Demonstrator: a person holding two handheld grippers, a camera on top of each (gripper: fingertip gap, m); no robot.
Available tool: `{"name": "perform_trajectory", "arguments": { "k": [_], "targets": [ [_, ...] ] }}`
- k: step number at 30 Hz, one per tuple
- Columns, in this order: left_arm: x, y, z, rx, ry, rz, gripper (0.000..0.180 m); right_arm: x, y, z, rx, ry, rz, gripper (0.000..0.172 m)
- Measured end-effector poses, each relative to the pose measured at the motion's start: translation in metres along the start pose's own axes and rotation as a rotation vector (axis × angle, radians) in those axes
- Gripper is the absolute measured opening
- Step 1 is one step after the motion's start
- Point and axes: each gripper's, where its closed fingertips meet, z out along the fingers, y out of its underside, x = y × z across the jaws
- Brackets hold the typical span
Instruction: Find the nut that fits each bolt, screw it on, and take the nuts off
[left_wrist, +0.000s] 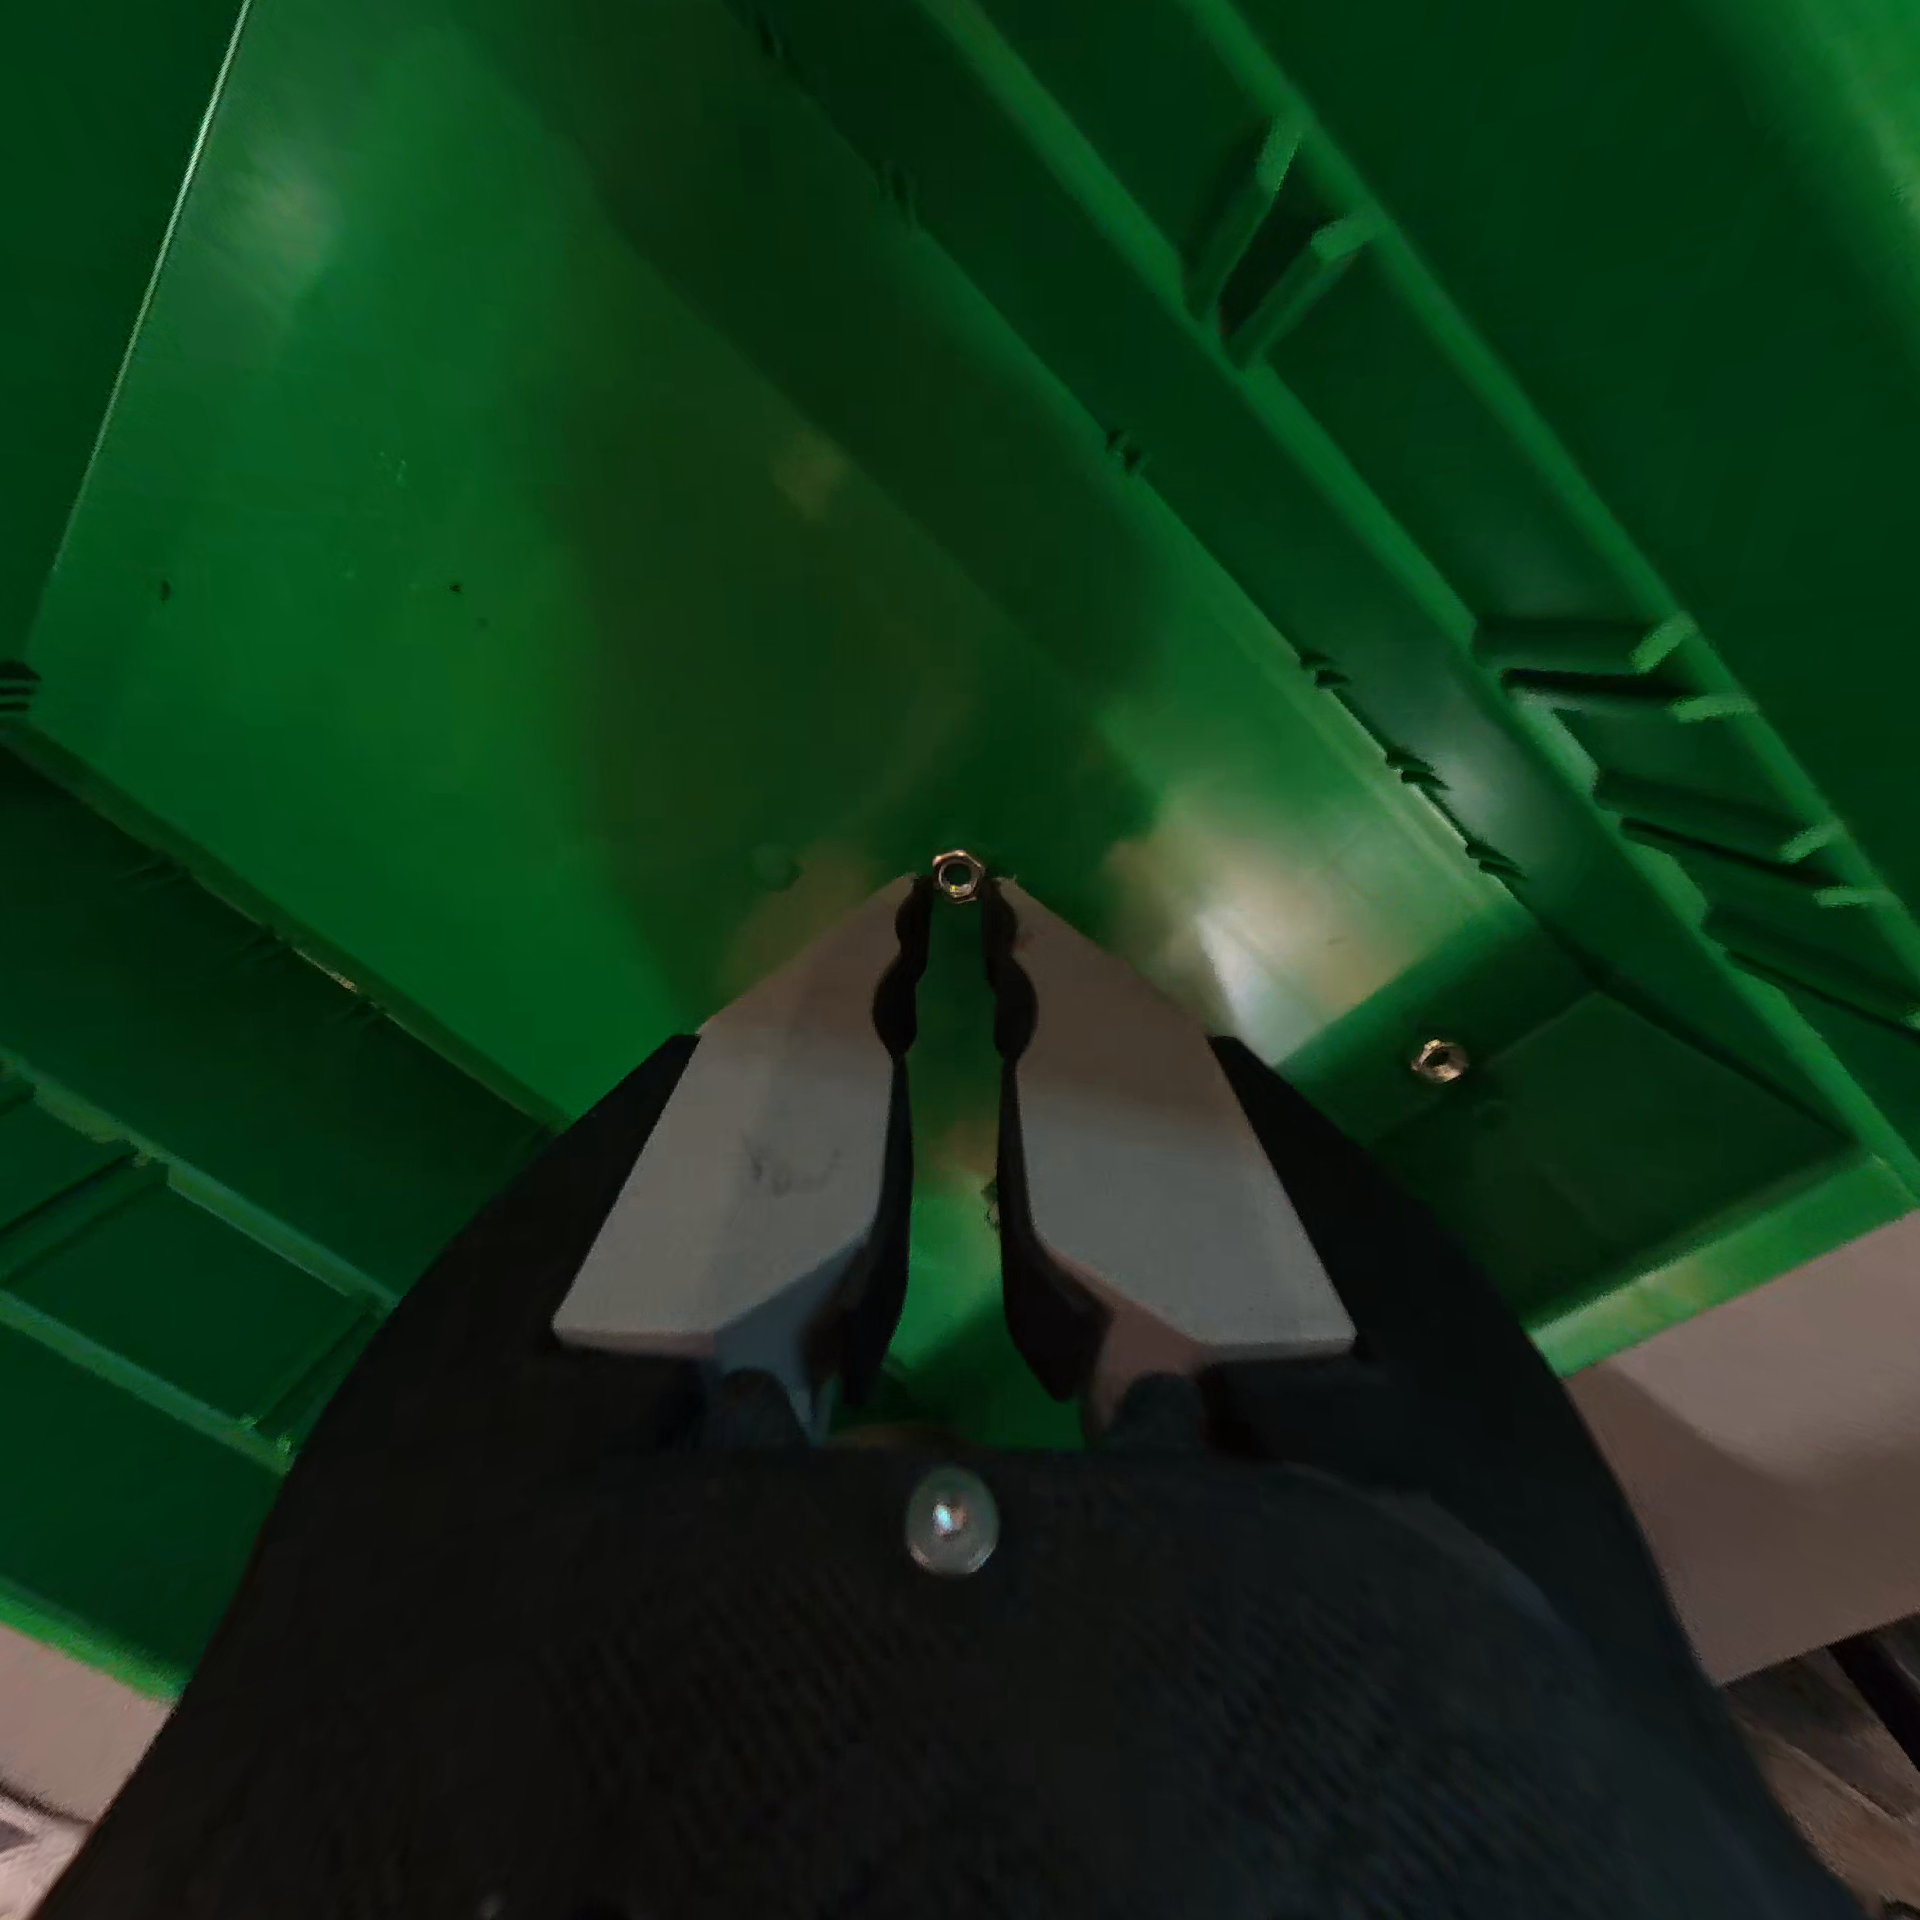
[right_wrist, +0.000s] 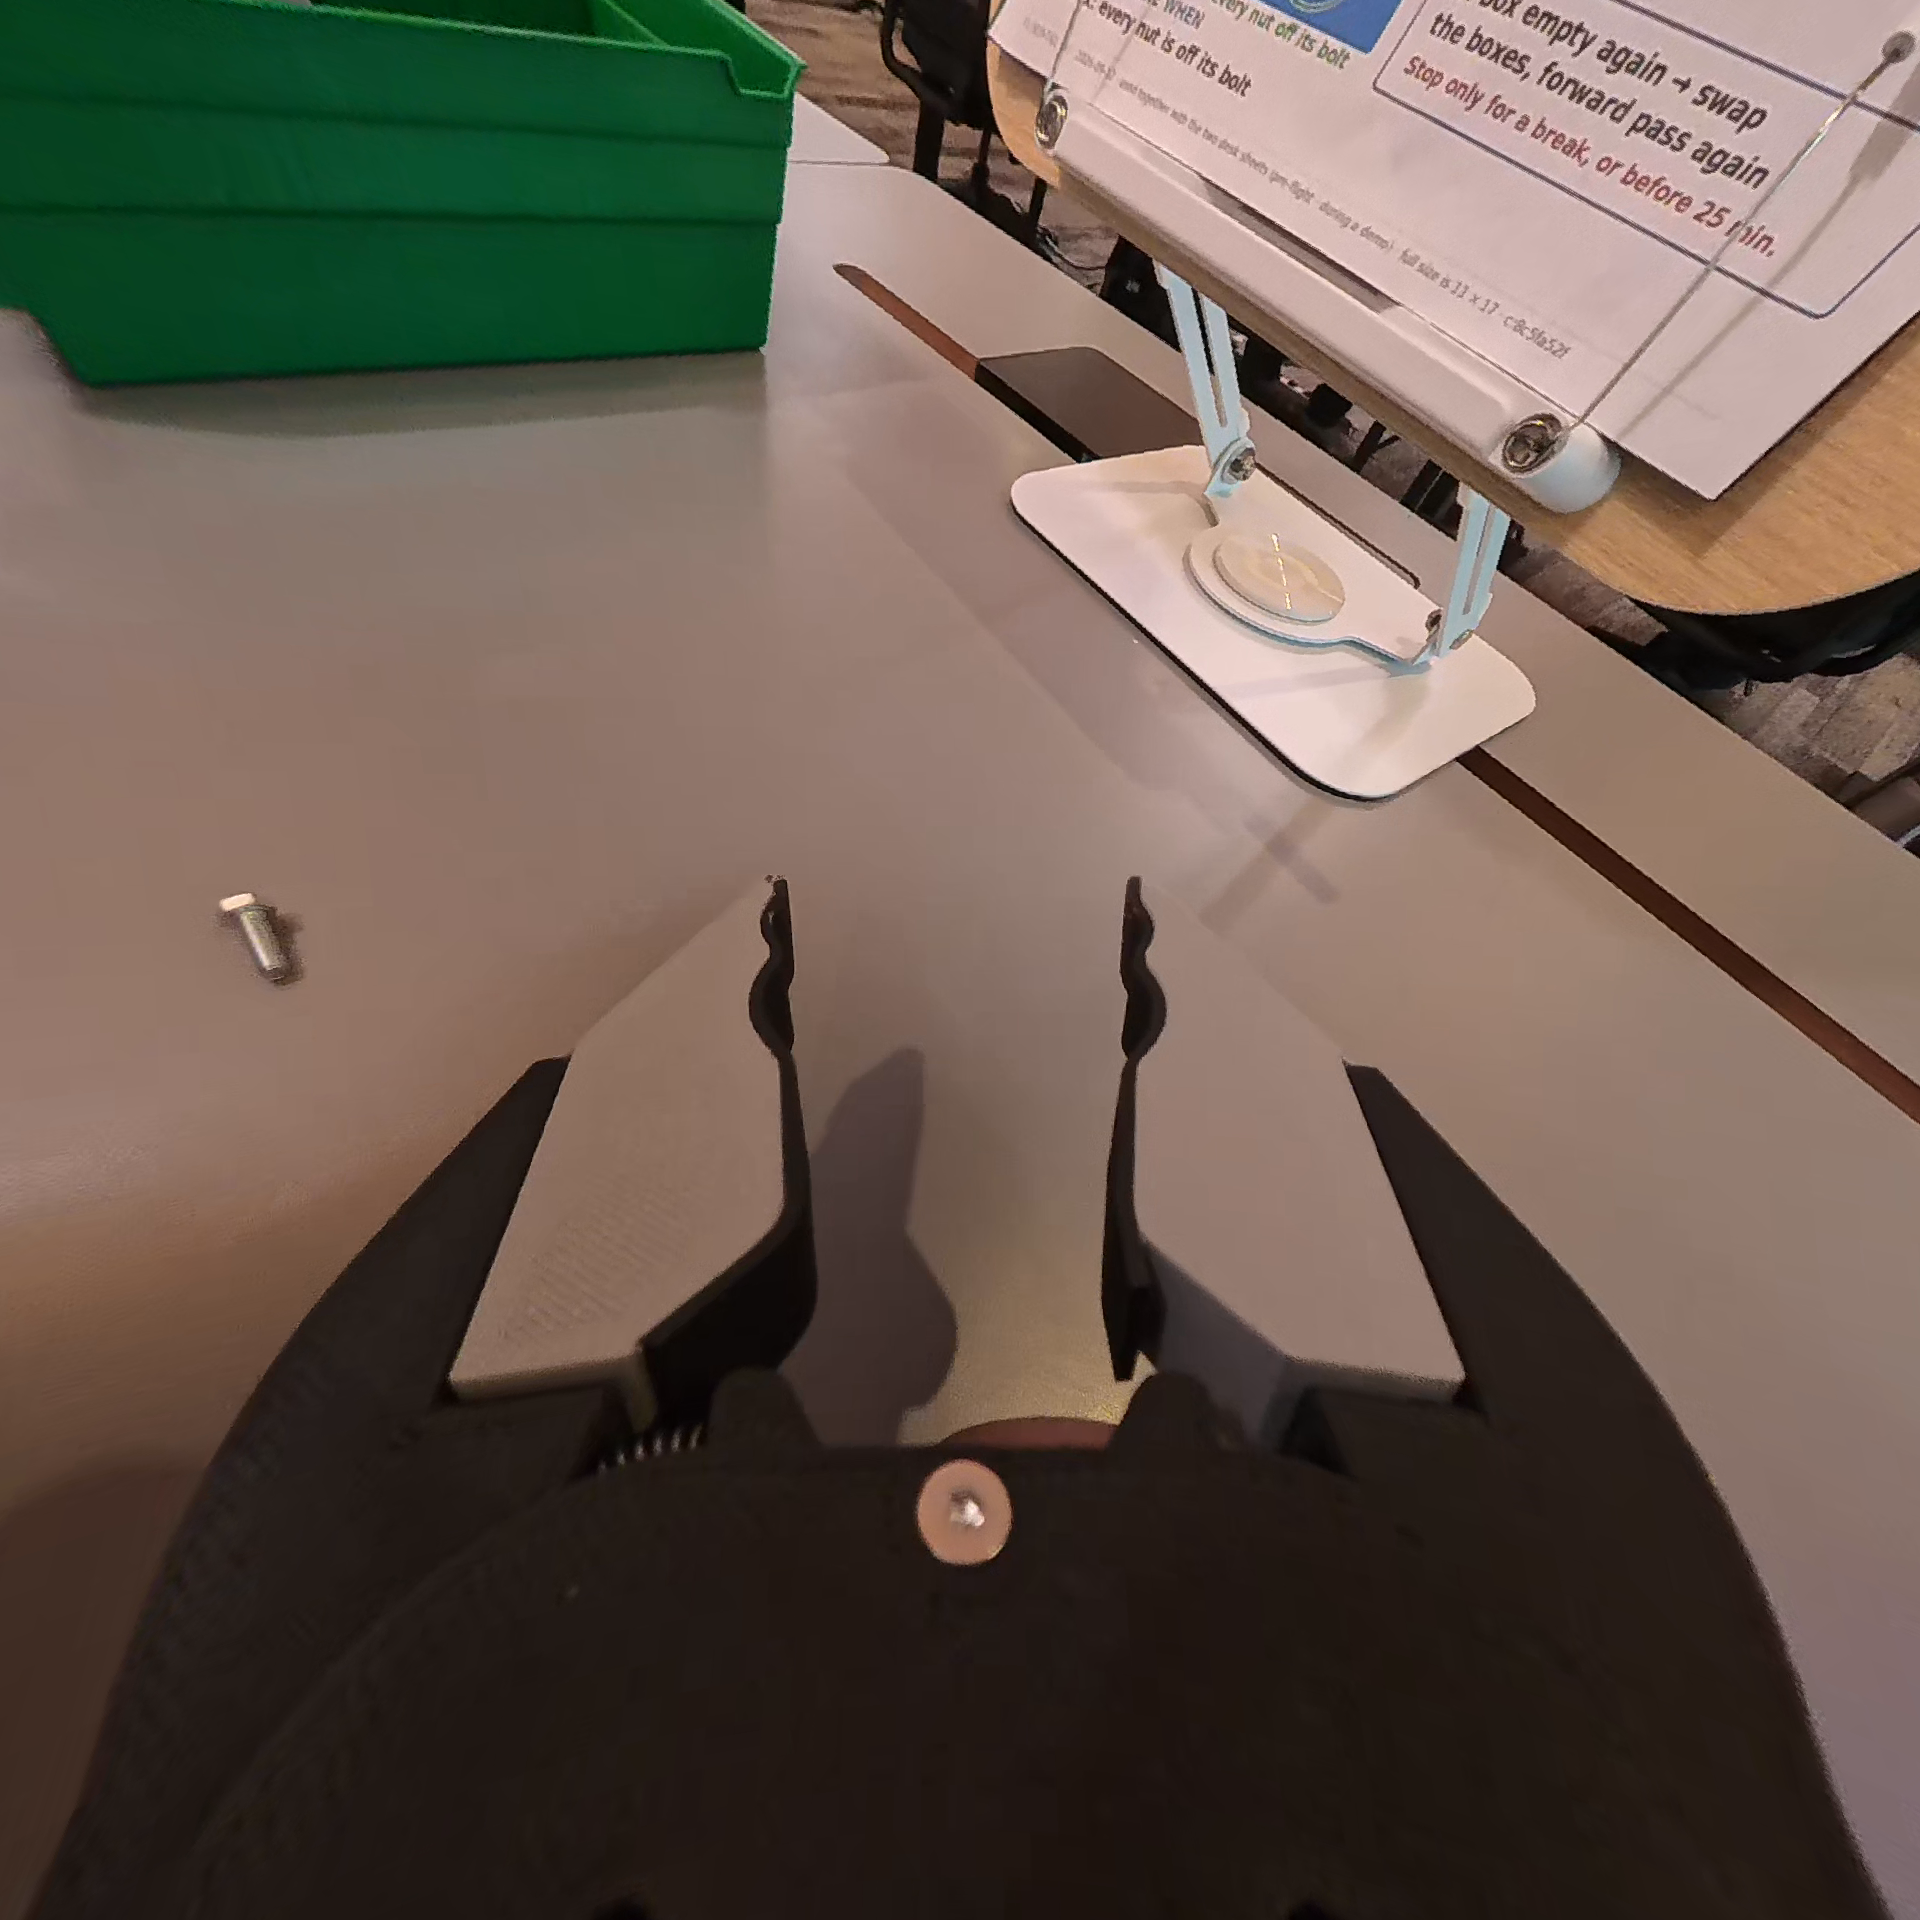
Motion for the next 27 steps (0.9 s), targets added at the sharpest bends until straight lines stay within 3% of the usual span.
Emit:
{"name": "perform_trajectory", "arguments": {
  "k": [3, 7, 10, 12, 15, 18, 22, 27],
  "targets": [
    [-0.005, -0.002, -0.015, 0.04, -0.055, 0.012, 0.008, -0.006, -0.001, 0.001, 0.002, -0.025, 0.009, 0.061],
    [0.01, -0.034, -0.074, 0.238, -0.086, 0.019, 0.008, -0.013, -0.007, -0.001, 0.009, -0.052, -0.008, 0.06],
    [0.071, -0.082, -0.122, 0.421, -0.027, 0.143, 0.007, -0.018, -0.016, -0.009, 0.035, -0.086, -0.011, 0.059],
    [0.127, -0.115, -0.132, 0.477, 0.026, 0.277, 0.007, -0.021, -0.021, -0.015, 0.047, -0.104, -0.013, 0.058],
    [0.214, -0.161, -0.108, 0.441, 0.134, 0.497, 0.007, -0.019, -0.022, -0.019, 0.046, -0.105, -0.03, 0.057],
    [0.279, -0.197, -0.061, 0.327, 0.229, 0.639, 0.007, -0.008, -0.018, -0.024, 0.038, -0.078, -0.051, 0.057],
    [0.325, -0.219, -0.017, 0.217, 0.277, 0.707, 0.007, 0.005, -0.007, -0.032, 0.02, -0.076, -0.013, 0.056],
    [0.344, -0.22, 0.004, 0.192, 0.274, 0.699, 0.01, 0.006, 0.006, -0.035, -0.003, -0.102, 0.01, 0.056]
  ]
}}
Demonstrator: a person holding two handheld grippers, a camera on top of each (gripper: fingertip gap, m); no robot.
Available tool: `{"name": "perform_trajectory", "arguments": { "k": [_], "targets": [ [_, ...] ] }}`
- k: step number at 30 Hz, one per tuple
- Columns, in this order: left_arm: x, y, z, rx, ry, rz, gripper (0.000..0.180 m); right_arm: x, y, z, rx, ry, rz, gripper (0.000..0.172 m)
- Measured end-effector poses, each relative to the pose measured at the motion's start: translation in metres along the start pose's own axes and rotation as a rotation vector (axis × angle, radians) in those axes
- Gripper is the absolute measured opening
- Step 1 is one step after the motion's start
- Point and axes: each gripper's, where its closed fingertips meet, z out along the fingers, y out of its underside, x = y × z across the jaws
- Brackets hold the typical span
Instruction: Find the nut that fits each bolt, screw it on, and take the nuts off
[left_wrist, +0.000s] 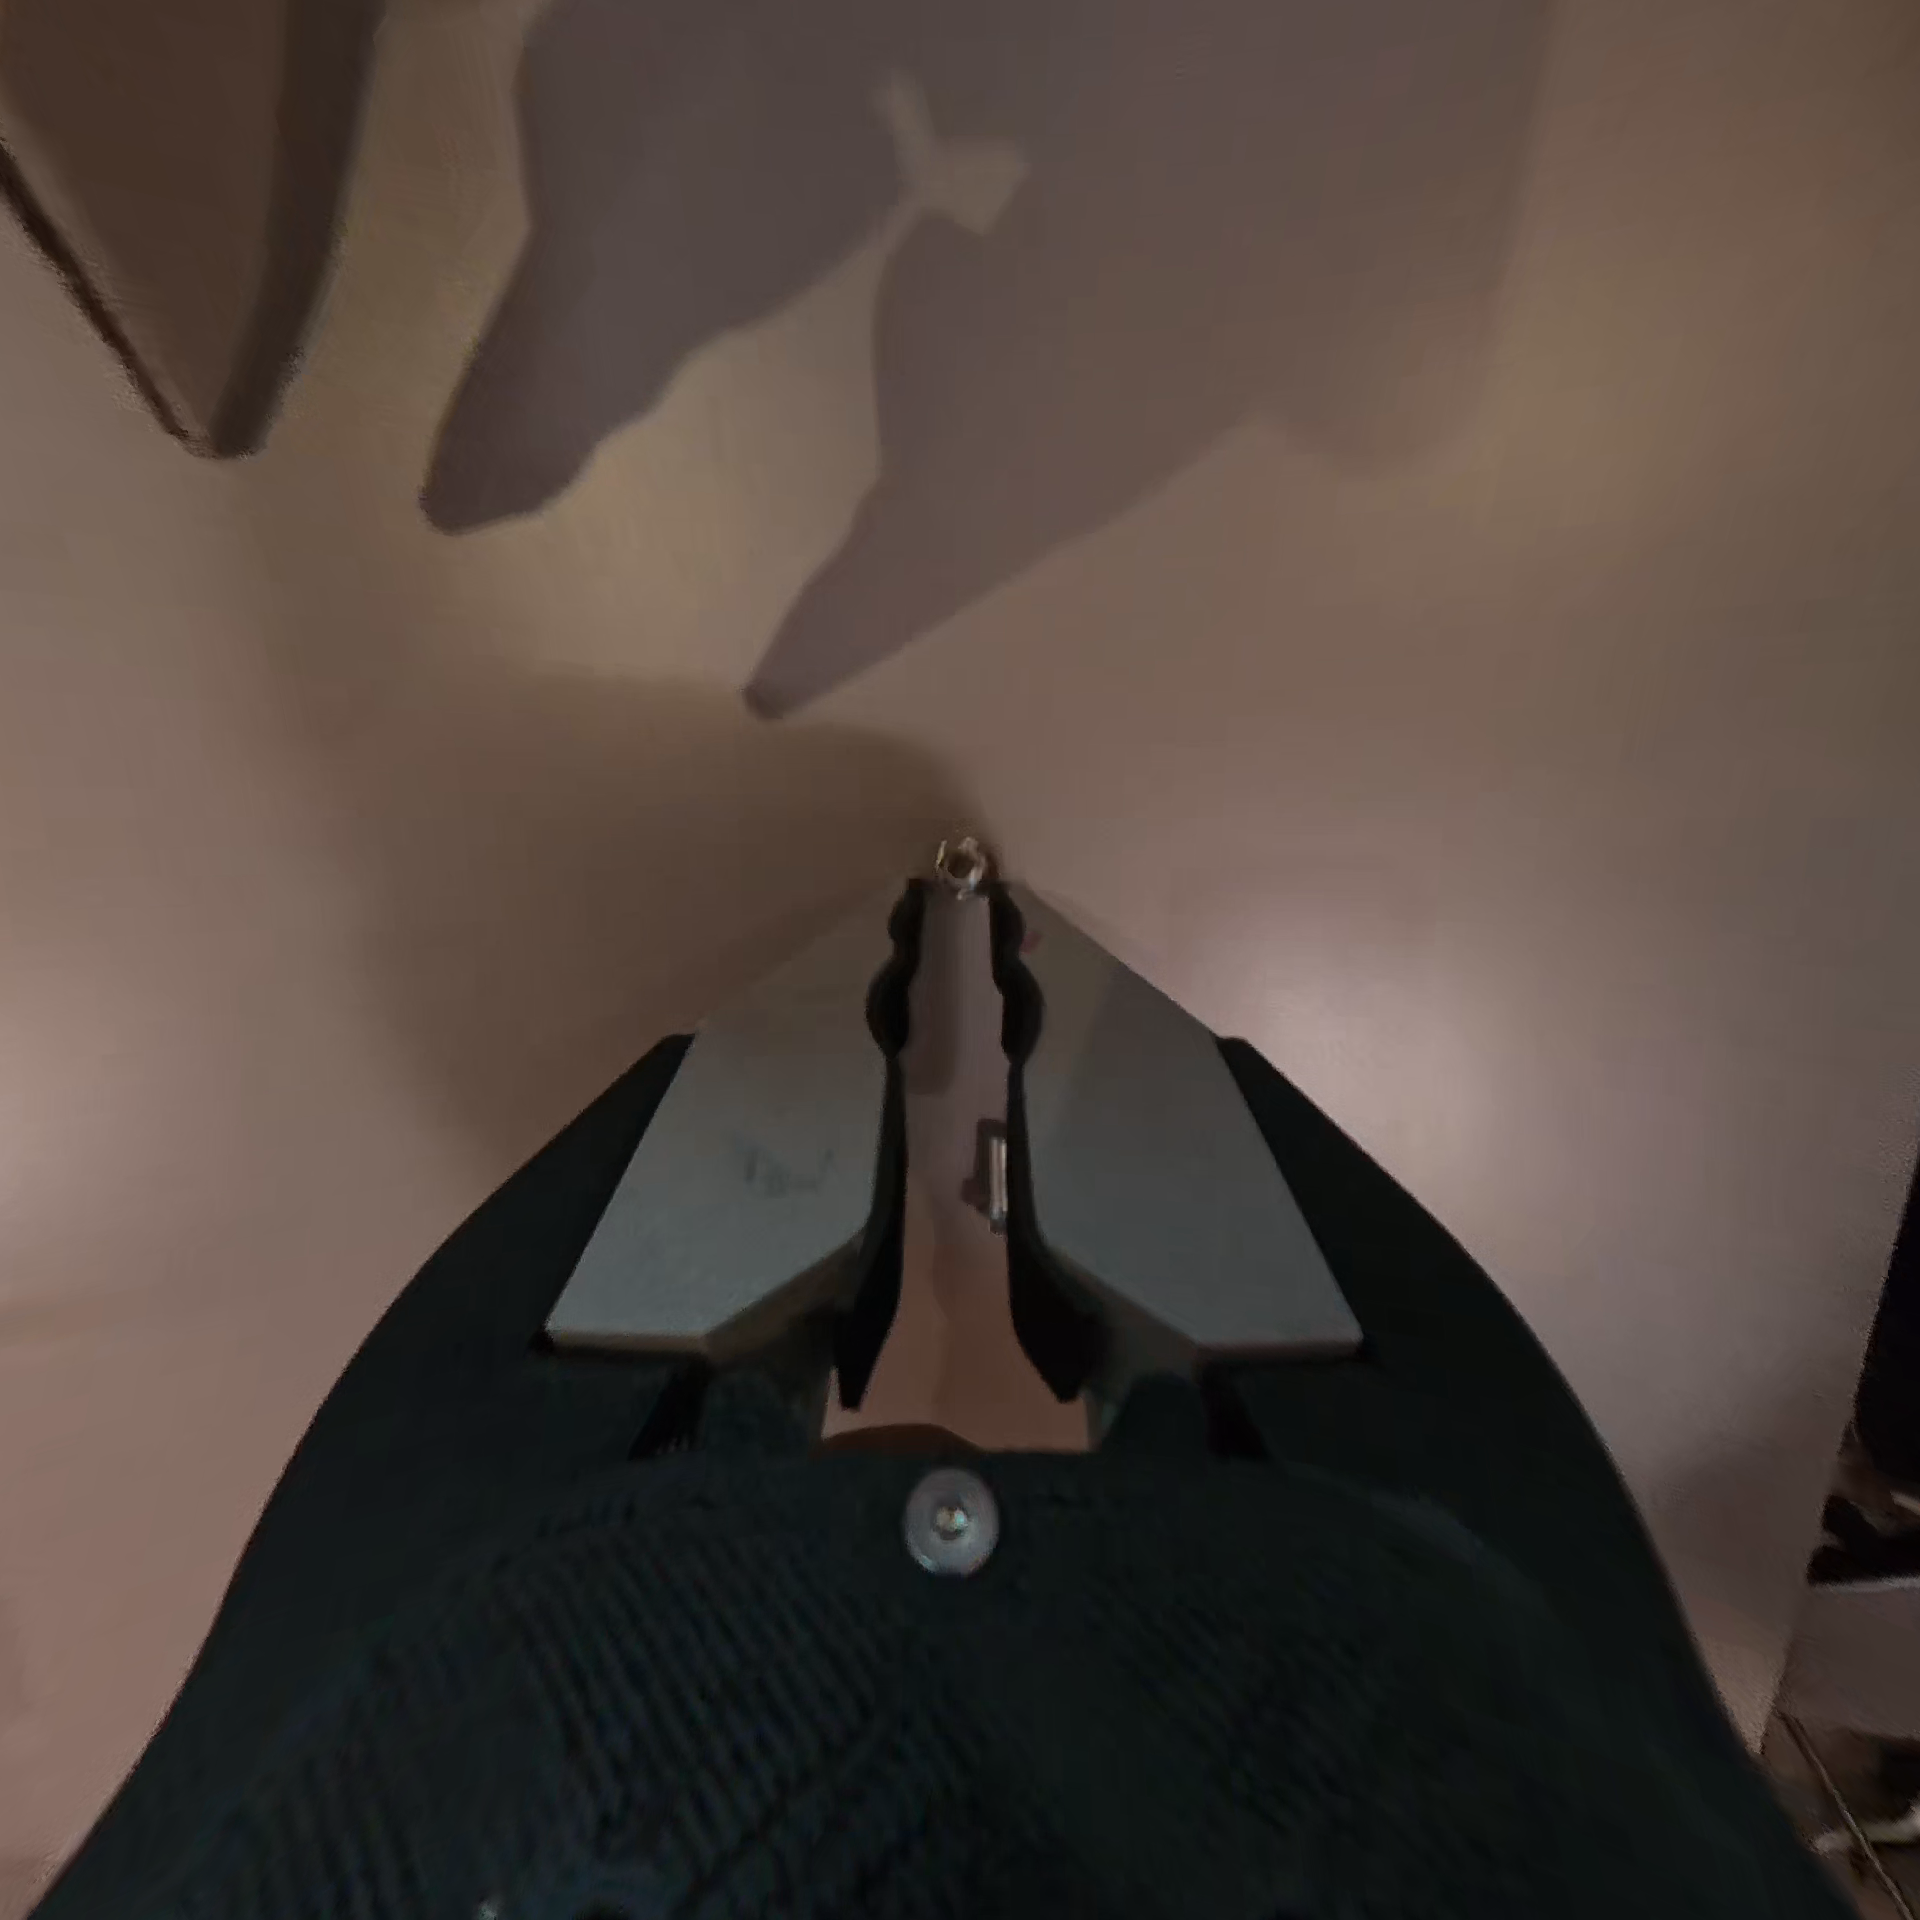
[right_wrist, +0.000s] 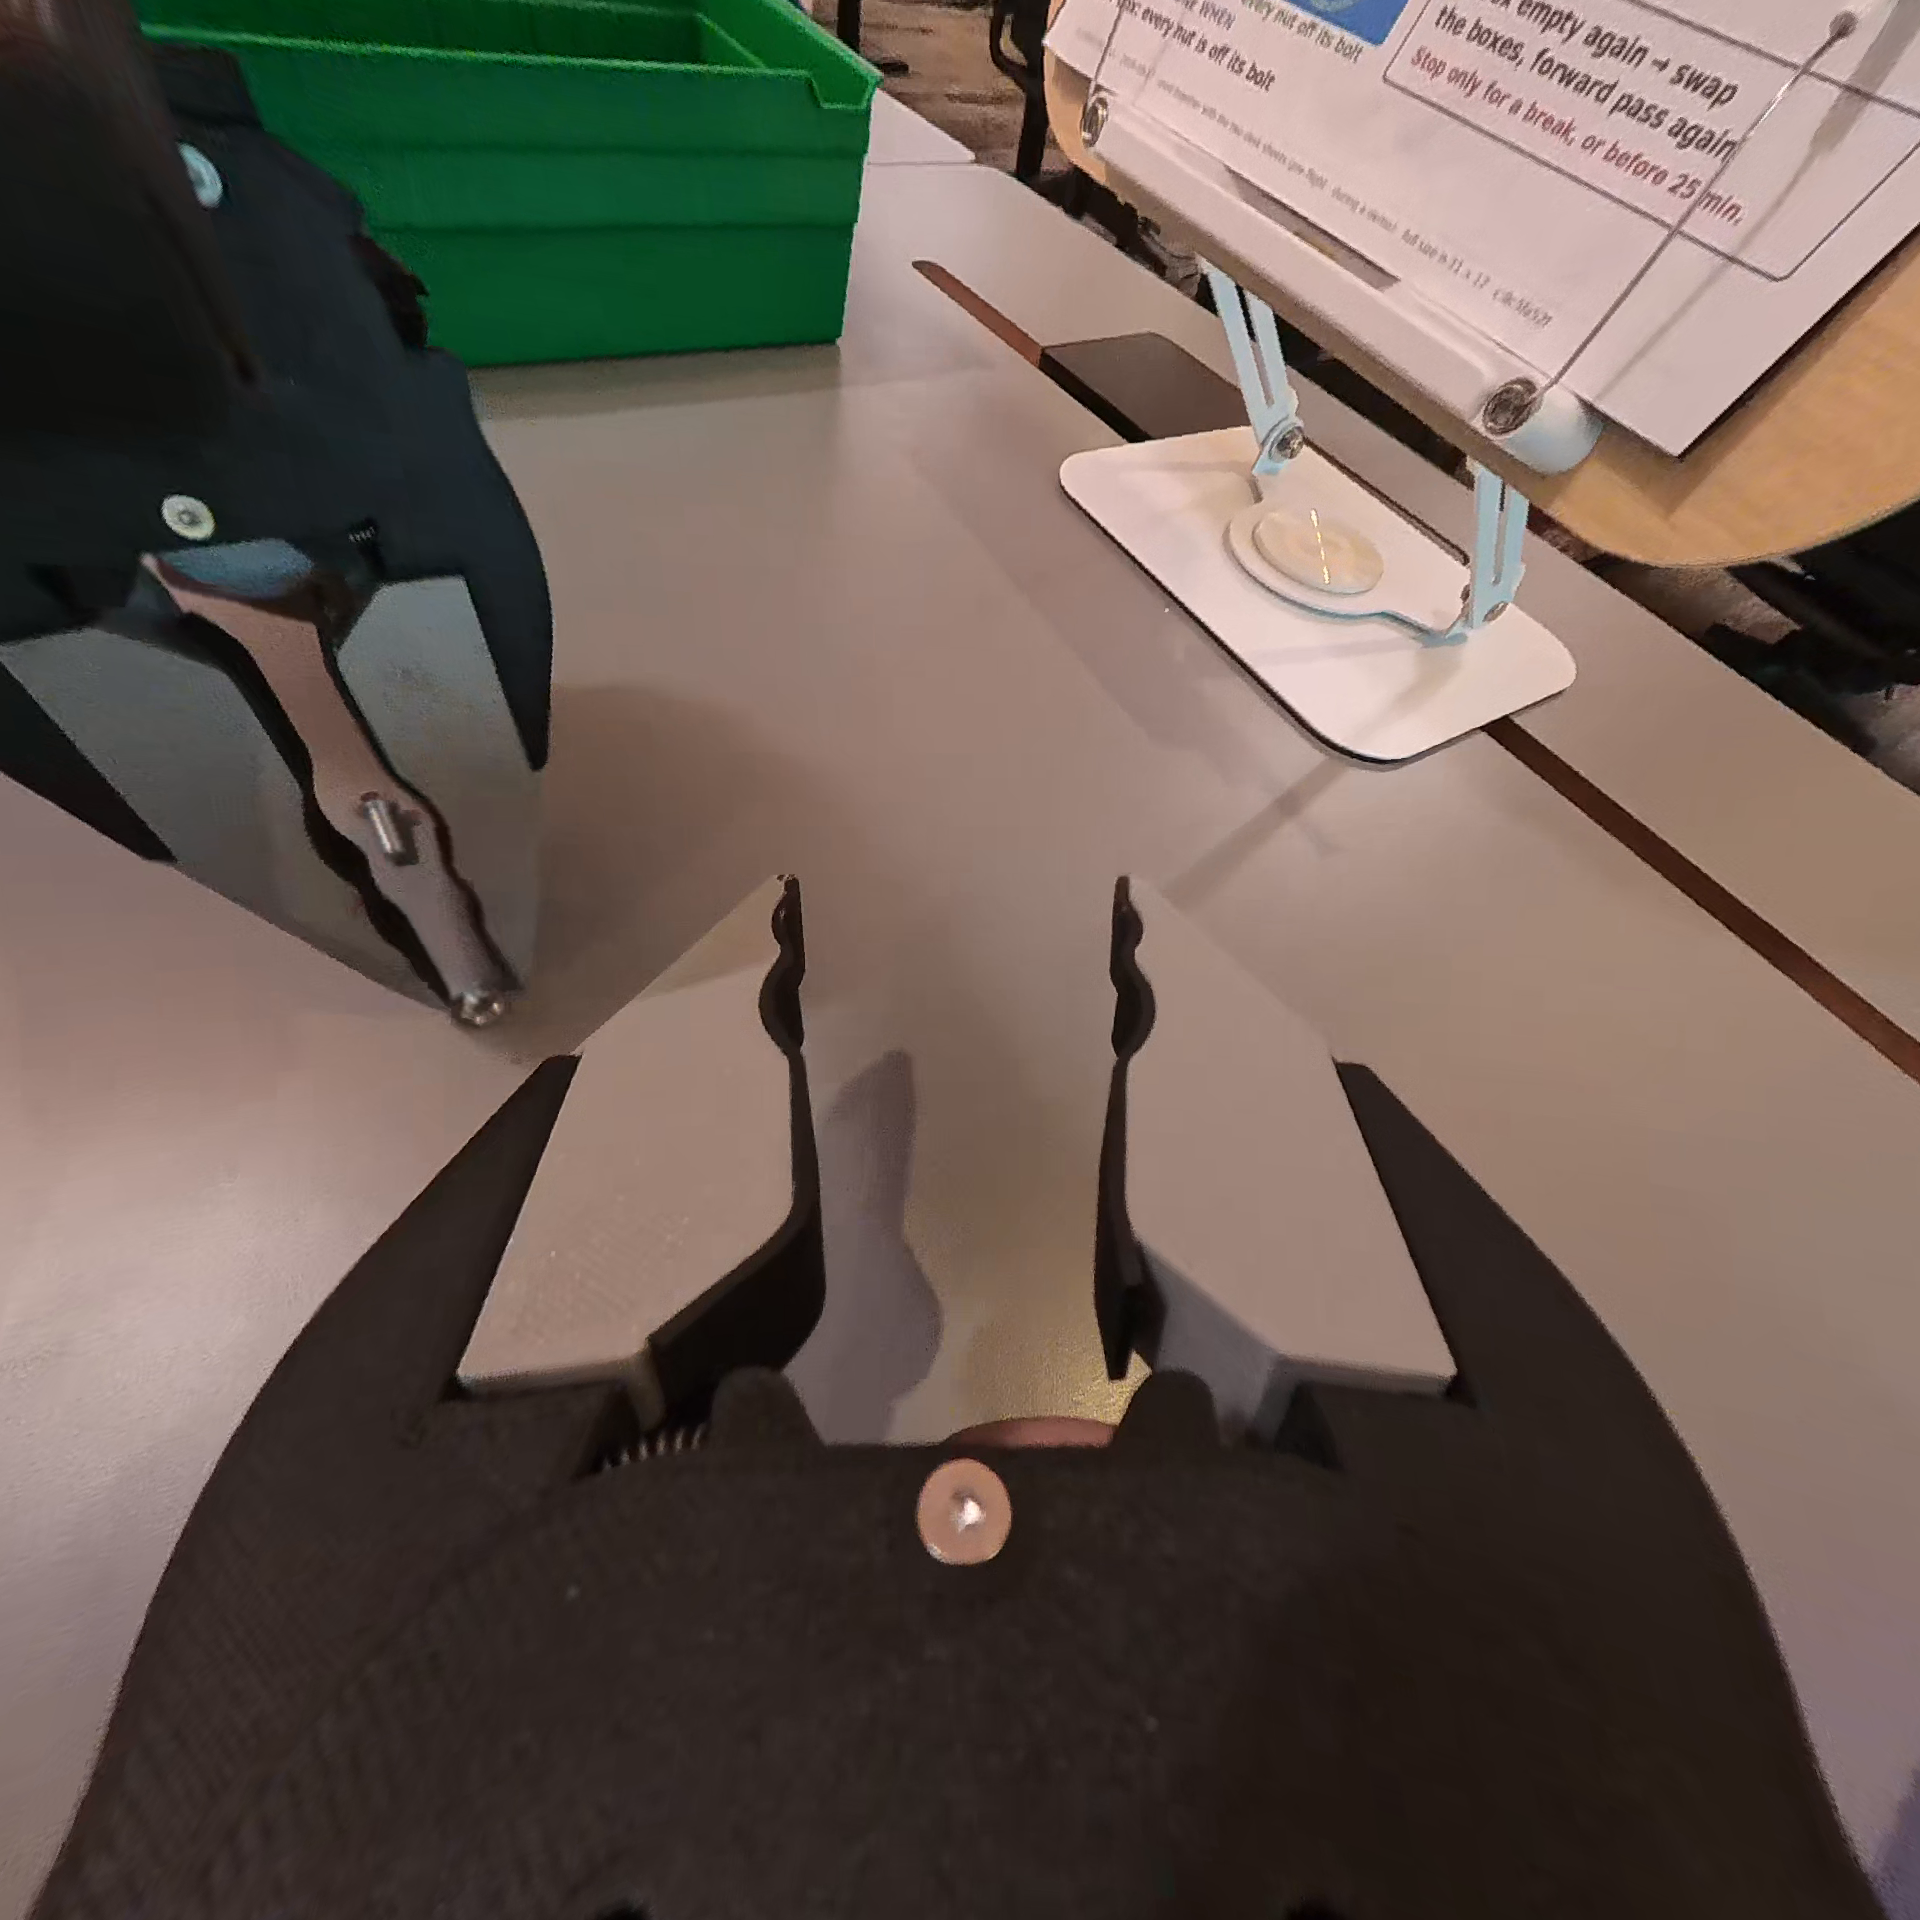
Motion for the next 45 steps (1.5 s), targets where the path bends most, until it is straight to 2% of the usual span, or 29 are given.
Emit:
{"name": "perform_trajectory", "arguments": {
  "k": [1, 5, 7, 9, 12, 16, 17, 19, 22, 24, 26, 29, 33, 35, 37, 40, 43, 45],
  "targets": [
    [0.001, -0.002, -0.002, 0.019, 0.002, -0.016, 0.019, -0.002, 0.001, 0.0, 0.0, -0.014, 0.003, 0.056],
    [0.004, 0.001, -0.028, 0.143, 0.014, -0.13, 0.028, -0.01, 0.003, 0.001, -0.002, -0.049, 0.008, 0.056],
    [0.007, 0.015, -0.045, 0.208, -0.002, -0.168, 0.026, -0.015, 0.004, 0.002, -0.01, -0.054, -0.009, 0.056],
    [0.007, 0.04, -0.053, 0.191, -0.05, -0.18, 0.022, -0.02, 0.005, 0.003, -0.021, -0.059, -0.027, 0.056],
    [0.01, 0.058, -0.048, 0.143, -0.043, -0.183, 0.024, -0.028, 0.003, 0.007, -0.02, -0.083, -0.029, 0.056],
    [0.011, 0.055, -0.034, 0.08, -0.021, -0.123, 0.024, -0.032, 0.007, 0.01, -0.035, -0.09, -0.032, 0.057],
    [0.01, 0.055, -0.03, 0.057, -0.019, -0.11, 0.023, -0.032, 0.007, 0.011, -0.037, -0.089, -0.03, 0.057],
    [0.007, 0.058, -0.021, 0.008, -0.023, -0.087, 0.005, -0.031, 0.007, 0.011, -0.034, -0.087, -0.025, 0.056],
    [0.009, 0.055, -0.018, 0.024, -0.014, -0.074, 0.004, -0.031, 0.007, 0.011, -0.03, -0.097, -0.007, 0.056],
    [0.005, 0.056, -0.019, 0.043, -0.064, -0.043, 0.003, -0.032, 0.006, 0.01, -0.025, -0.104, 0.0, 0.056],
    [0.0, 0.05, -0.024, 0.157, -0.095, -0.058, 0.003, -0.033, 0.004, 0.008, -0.014, -0.113, 0.012, 0.055],
    [-0.007, 0.023, -0.05, 0.508, -0.085, -0.138, 0.003, -0.04, 0.0, 0.007, 0.005, -0.161, 0.058, 0.055],
    [-0.015, -0.001, -0.093, 0.864, -0.089, -0.169, 0.003, -0.071, -0.019, 0.007, 0.084, -0.297, 0.126, 0.049],
    [-0.013, -0.006, -0.101, 0.894, -0.115, -0.137, 0.003, -0.085, -0.037, 0.002, 0.168, -0.344, 0.135, 0.028],
    [-0.012, -0.009, -0.104, 0.906, -0.15, -0.115, 0.003, -0.094, -0.057, -0.007, 0.271, -0.397, 0.182, 0.014],
    [-0.004, -0.017, -0.112, 0.988, -0.124, -0.11, 0.003, -0.101, -0.072, -0.015, 0.348, -0.459, 0.257, 0.016],
    [-0.003, -0.021, -0.116, 1.012, -0.137, -0.106, 0.003, -0.104, -0.068, -0.008, 0.319, -0.435, 0.227, 0.022],
    [-0.001, -0.022, -0.117, 1.023, -0.135, -0.1, 0.003, -0.106, -0.066, -0.005, 0.305, -0.425, 0.206, 0.017]
  ]
}}
